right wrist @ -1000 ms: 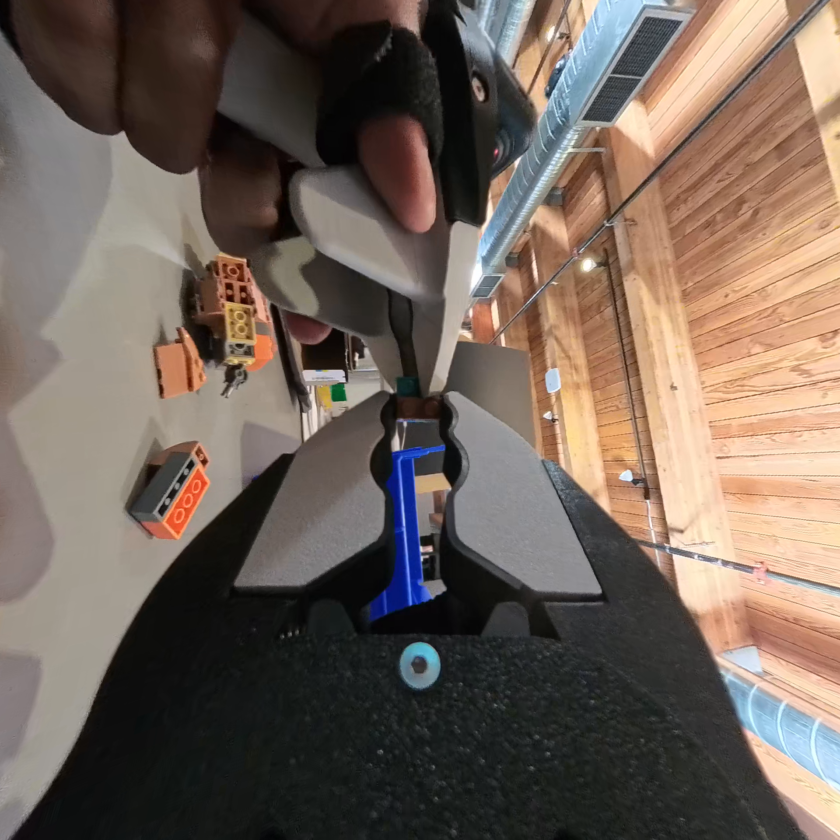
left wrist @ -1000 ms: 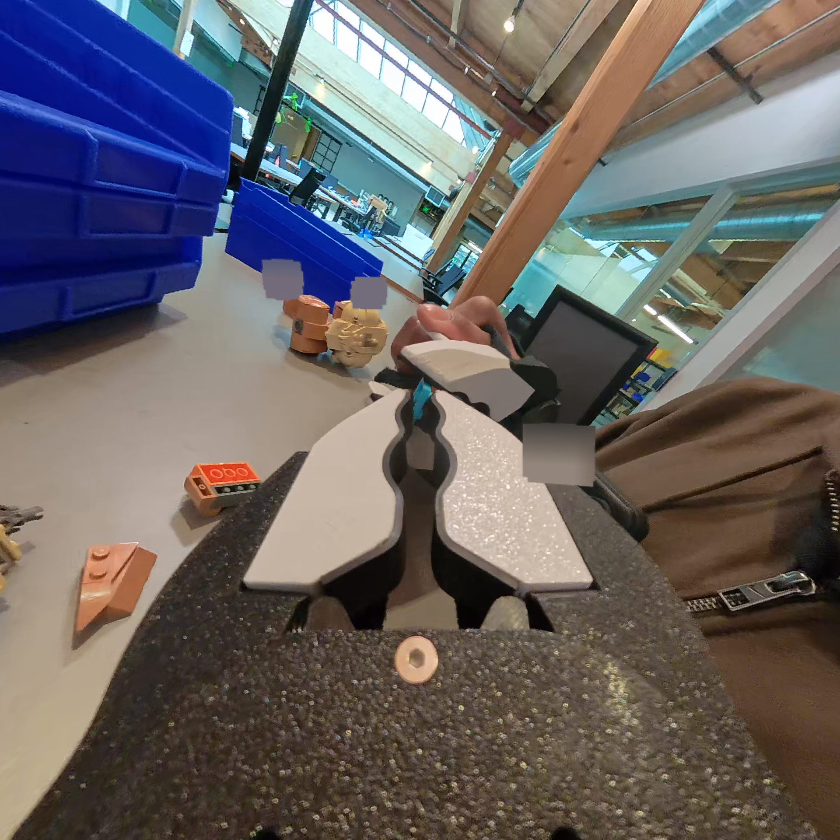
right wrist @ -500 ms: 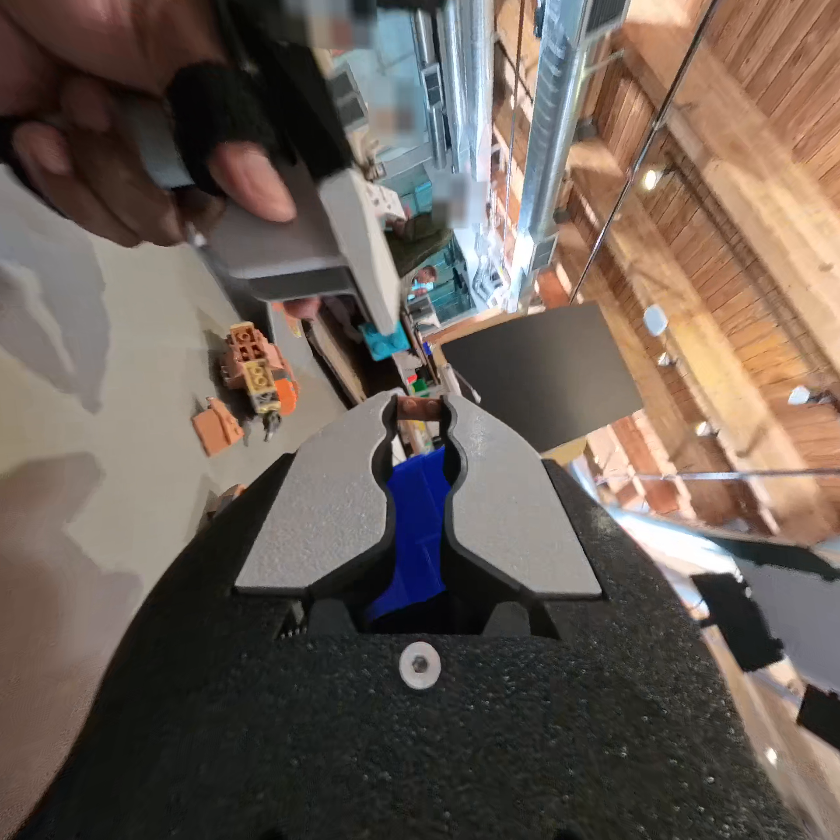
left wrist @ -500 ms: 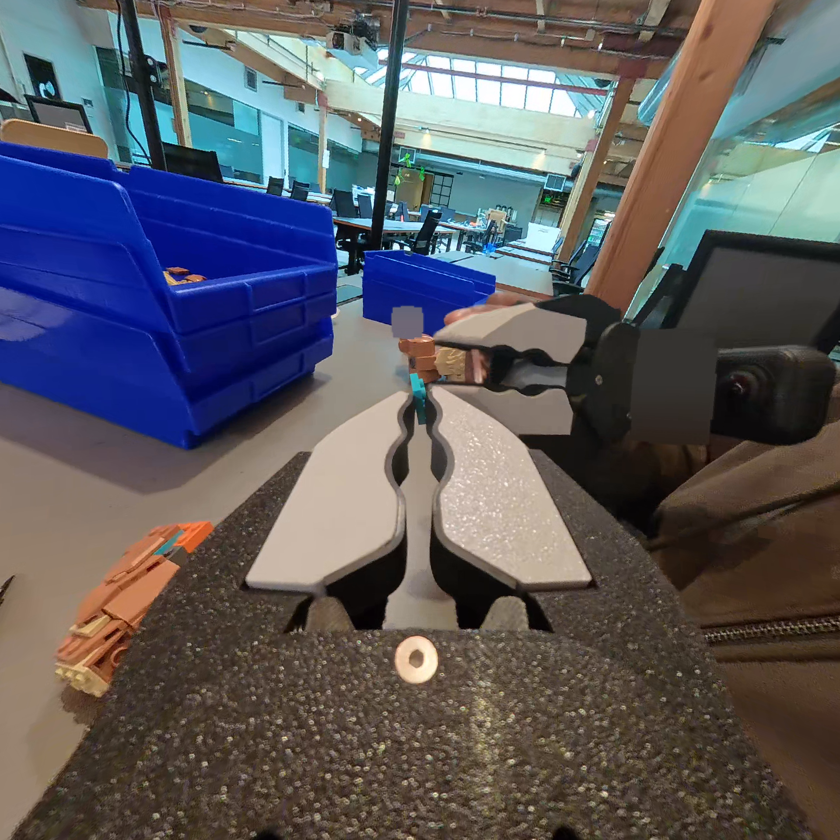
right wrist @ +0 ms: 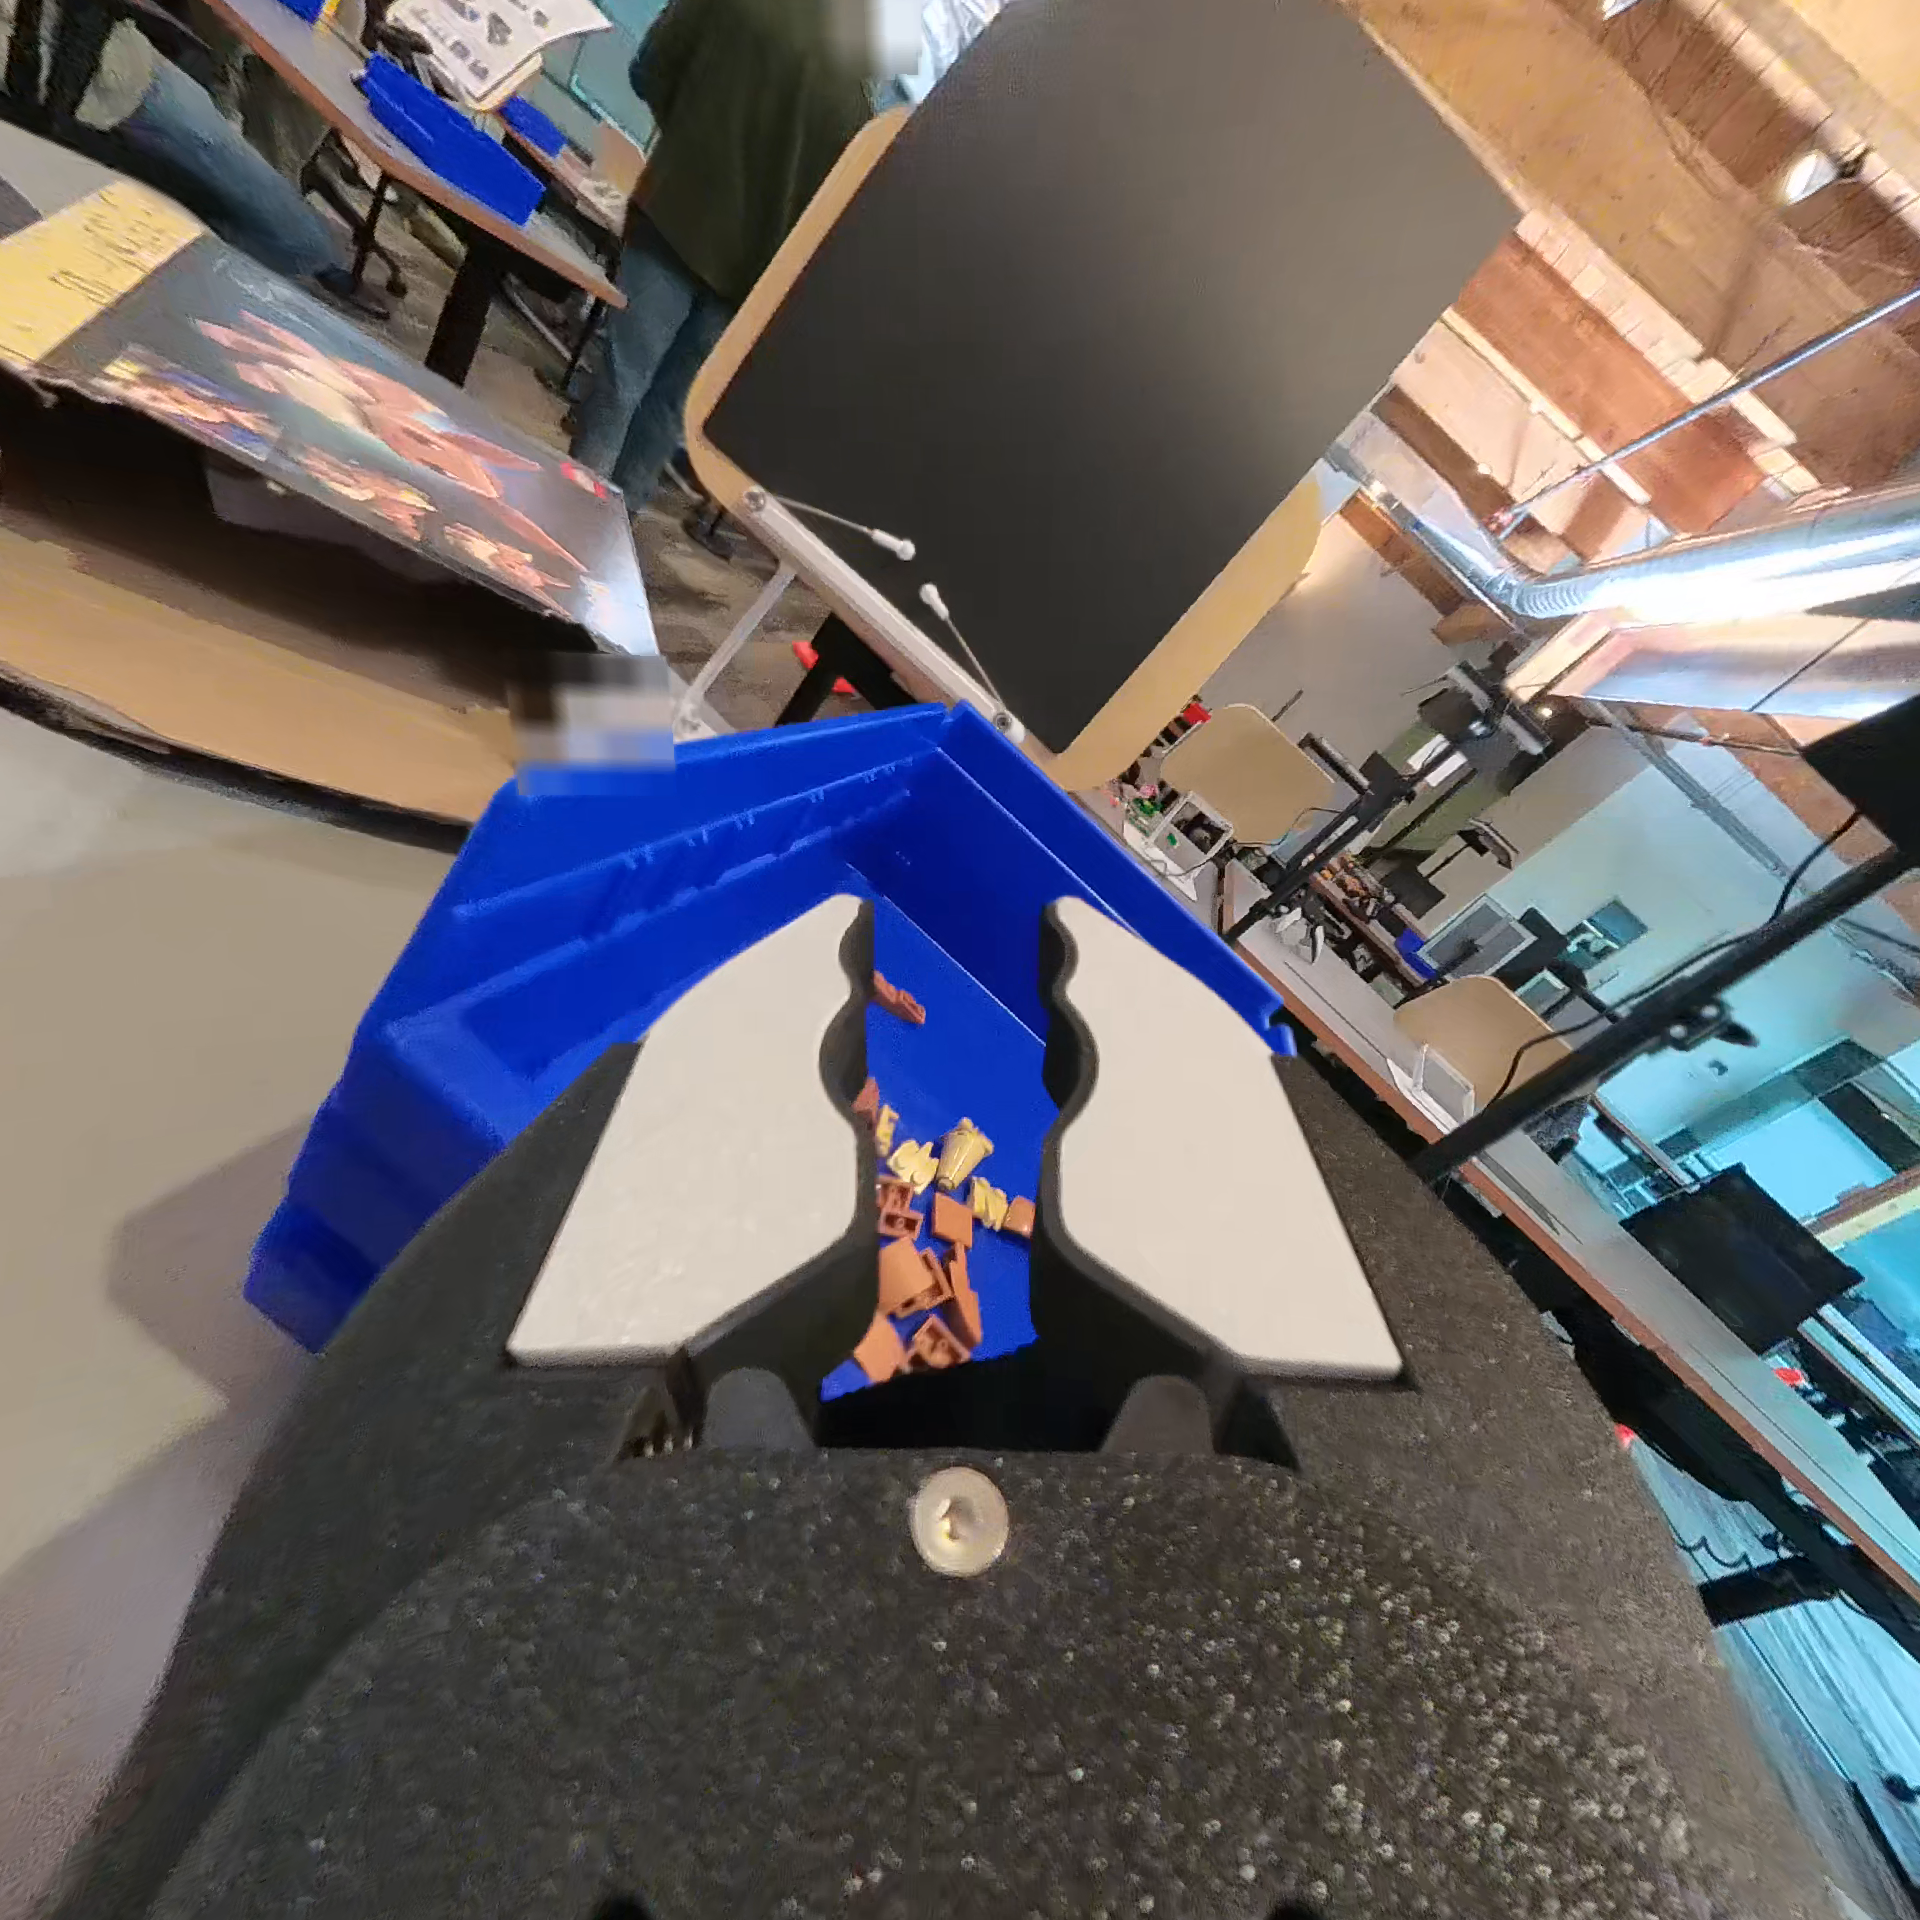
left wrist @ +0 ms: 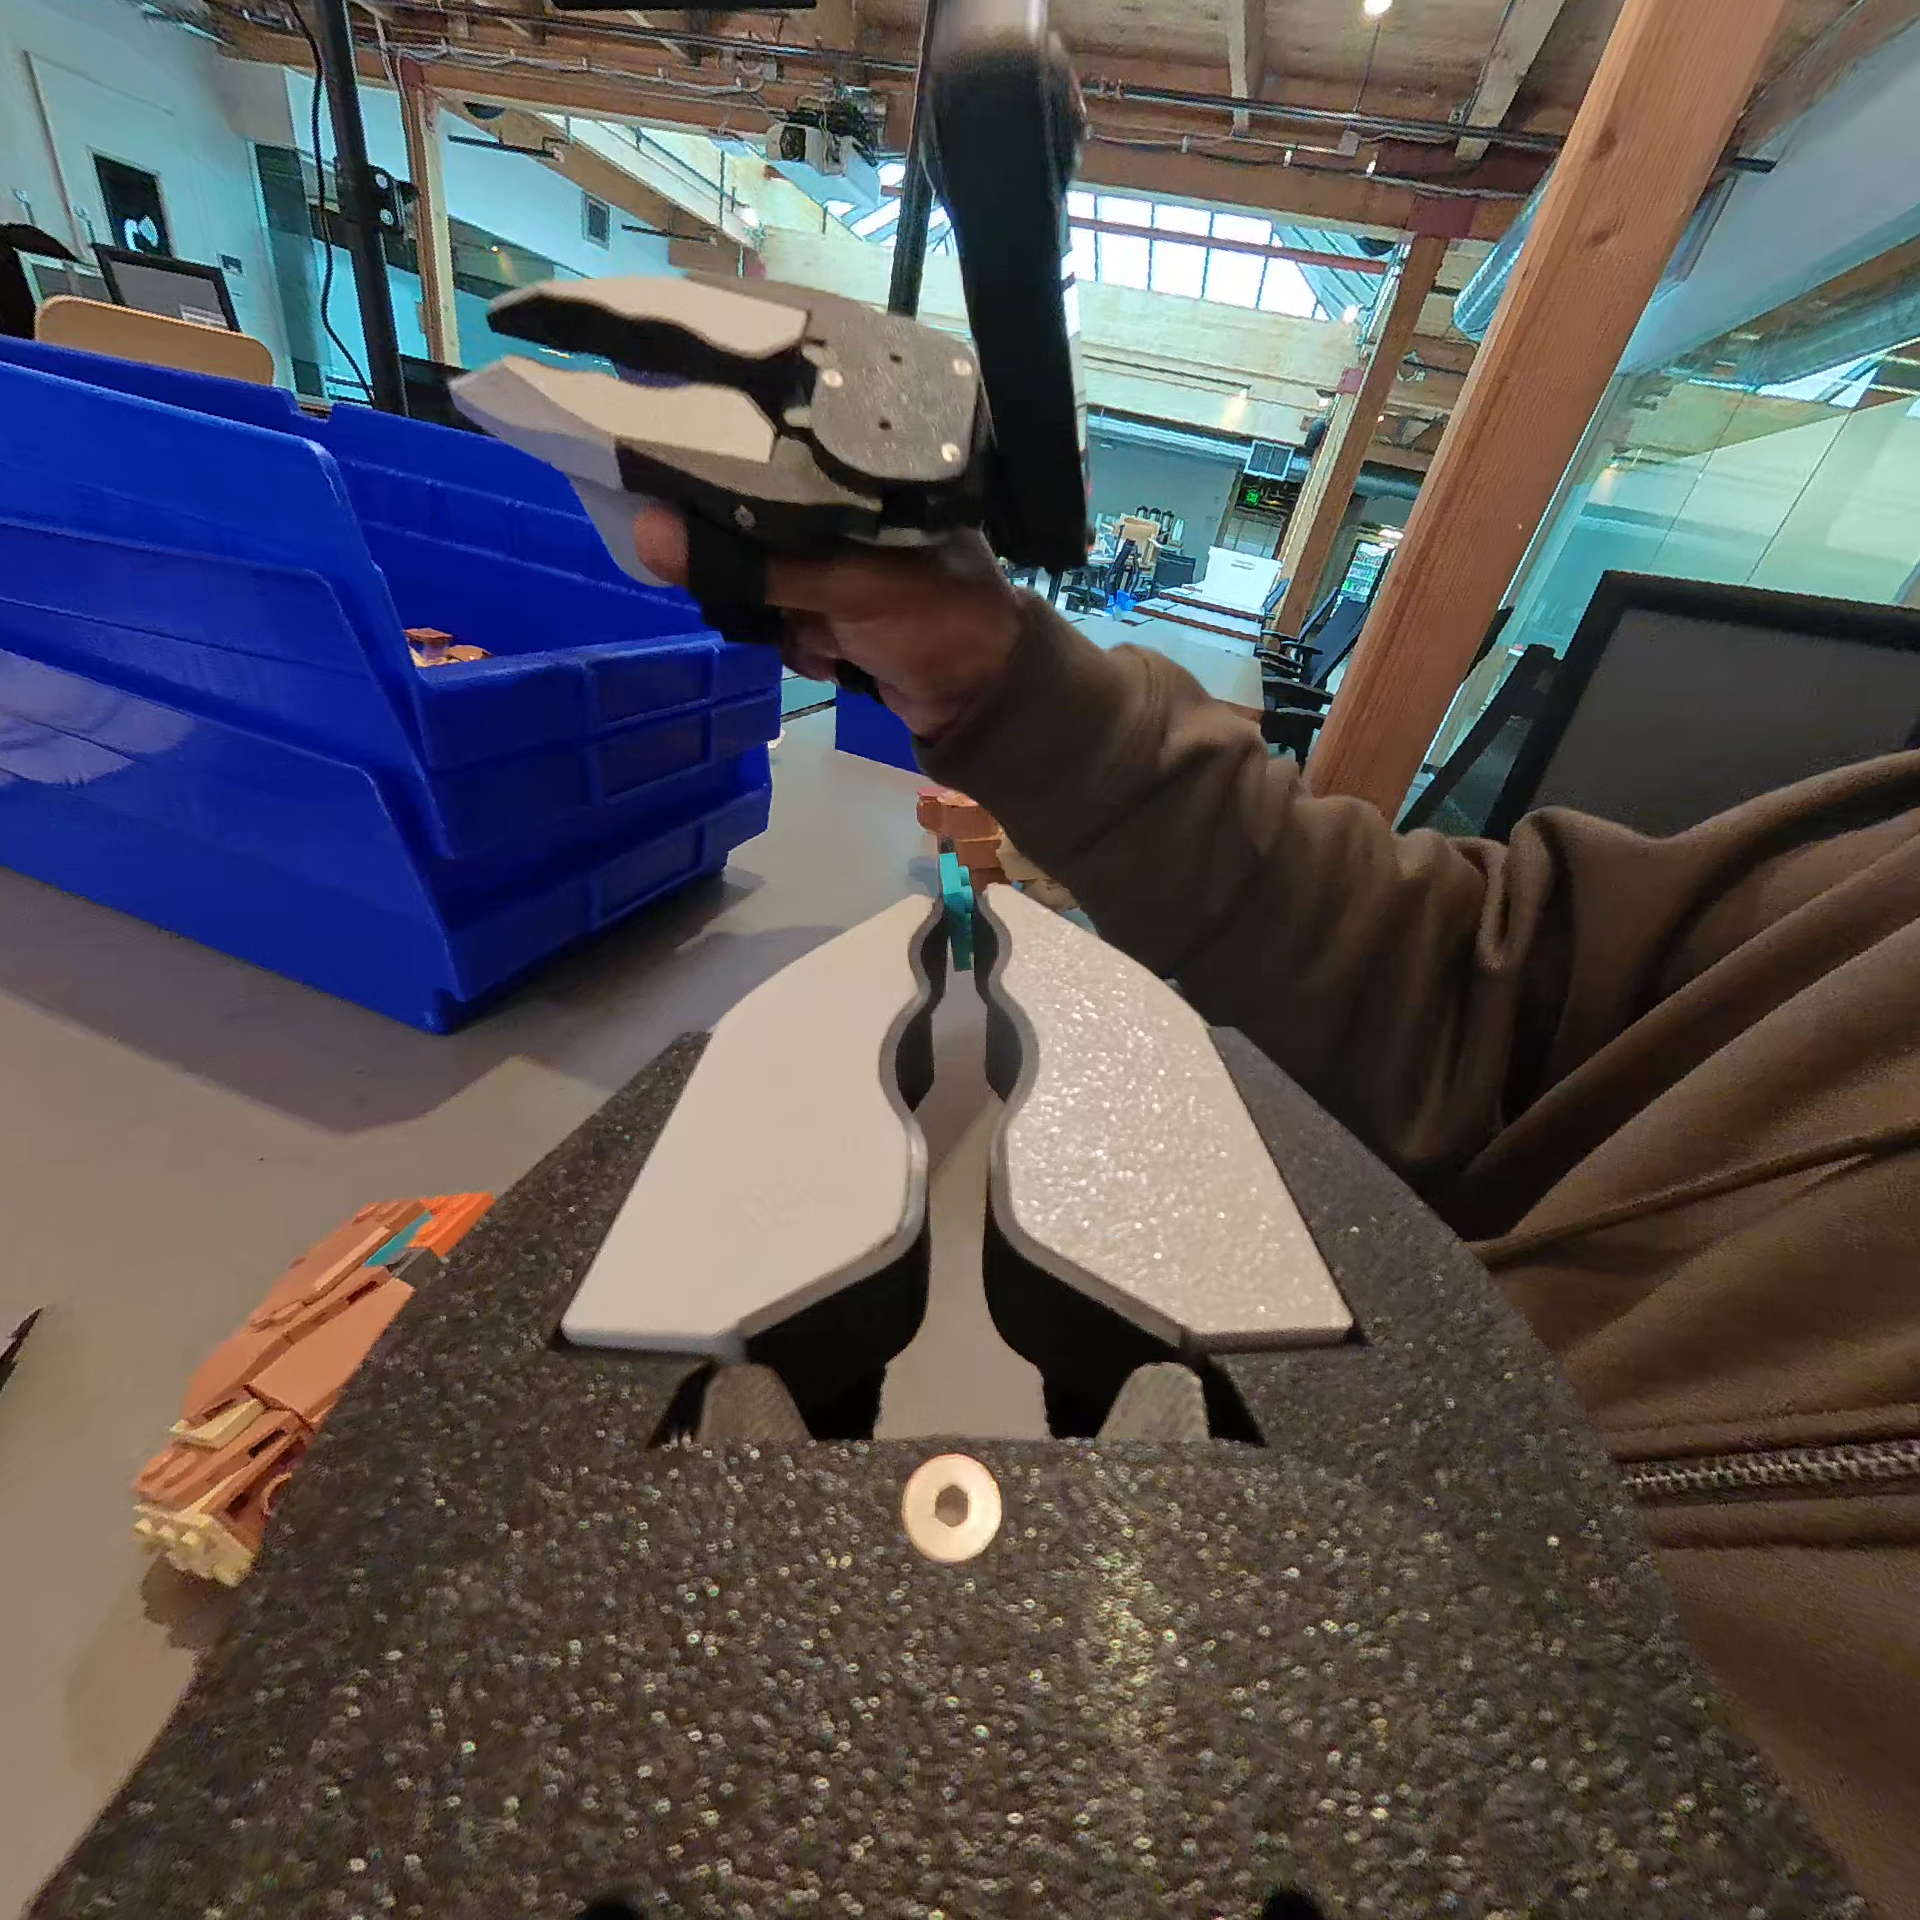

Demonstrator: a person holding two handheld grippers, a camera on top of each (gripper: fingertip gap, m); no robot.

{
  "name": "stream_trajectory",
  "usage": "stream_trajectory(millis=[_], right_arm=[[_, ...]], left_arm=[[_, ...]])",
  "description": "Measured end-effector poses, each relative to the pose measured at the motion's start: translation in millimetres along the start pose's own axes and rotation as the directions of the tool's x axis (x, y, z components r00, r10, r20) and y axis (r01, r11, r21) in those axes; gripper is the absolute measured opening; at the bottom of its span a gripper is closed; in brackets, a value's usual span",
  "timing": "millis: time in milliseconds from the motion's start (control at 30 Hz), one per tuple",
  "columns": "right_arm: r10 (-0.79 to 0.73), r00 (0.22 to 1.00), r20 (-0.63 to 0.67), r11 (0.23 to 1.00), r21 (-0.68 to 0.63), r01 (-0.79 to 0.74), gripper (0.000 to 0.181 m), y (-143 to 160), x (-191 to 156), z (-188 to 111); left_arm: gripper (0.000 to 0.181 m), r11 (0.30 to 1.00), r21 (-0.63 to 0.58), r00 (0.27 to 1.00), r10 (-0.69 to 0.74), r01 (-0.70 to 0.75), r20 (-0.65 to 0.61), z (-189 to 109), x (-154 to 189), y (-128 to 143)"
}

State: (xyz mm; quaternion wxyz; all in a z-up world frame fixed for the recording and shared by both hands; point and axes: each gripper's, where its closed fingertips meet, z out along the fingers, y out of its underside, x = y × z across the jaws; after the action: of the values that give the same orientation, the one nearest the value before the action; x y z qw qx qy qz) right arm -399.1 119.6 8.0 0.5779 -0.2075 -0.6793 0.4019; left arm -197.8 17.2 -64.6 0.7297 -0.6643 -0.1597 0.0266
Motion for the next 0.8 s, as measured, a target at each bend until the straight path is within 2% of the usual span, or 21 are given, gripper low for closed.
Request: stream_trajectory(millis=[133,200,300,400,533,667,800], right_arm=[[-0.018,0.999,0.051,0.999,0.039,0.016,0.032,0.1,-16.8,-26.8],[-0.075,0.986,0.146,0.989,0.137,0.055,0.032,-13.4,-37.0,-51.4],[-0.275,0.908,0.316,0.935,0.308,0.176,0.032,-30.7,-88.8,-97.9],[-0.482,0.797,0.364,0.851,0.412,0.326,0.031,-33.7,-133.0,-130.2],[-0.607,0.707,0.363,0.772,0.481,0.416,0.033,-40.1,-163.1,-143.9],[-0.671,0.663,0.333,0.714,0.531,0.456,0.034,-49.9,-176.6,-146.7],[-0.714,0.62,0.326,0.68,0.535,0.501,0.018,-49.0,-183.1,-142.9]], left_arm=[[0.004,0.999,0.029,1.0,-0.018,0.018,-0.006,-1.6,-0.2,-4.0],[0.004,0.997,0.058,0.998,-0.054,0.055,-0.015,-4.2,-2.2,-7.6],[0.004,0.985,0.085,0.987,-0.145,0.151,-0.073,-5.8,-2.3,-10.4],[0.004,0.972,0.093,0.972,-0.203,0.214,-0.121,-6.4,-1.1,-11.4],[0.004,0.972,0.062,0.964,-0.217,0.228,-0.152,-3.7,3.6,-7.2],[0.004,0.972,0.036,0.963,-0.223,0.231,-0.152,-2.2,4.3,-3.5],[0.004,0.976,0.036,0.968,-0.207,0.214,-0.141,-1.6,4.4,-3.1]])
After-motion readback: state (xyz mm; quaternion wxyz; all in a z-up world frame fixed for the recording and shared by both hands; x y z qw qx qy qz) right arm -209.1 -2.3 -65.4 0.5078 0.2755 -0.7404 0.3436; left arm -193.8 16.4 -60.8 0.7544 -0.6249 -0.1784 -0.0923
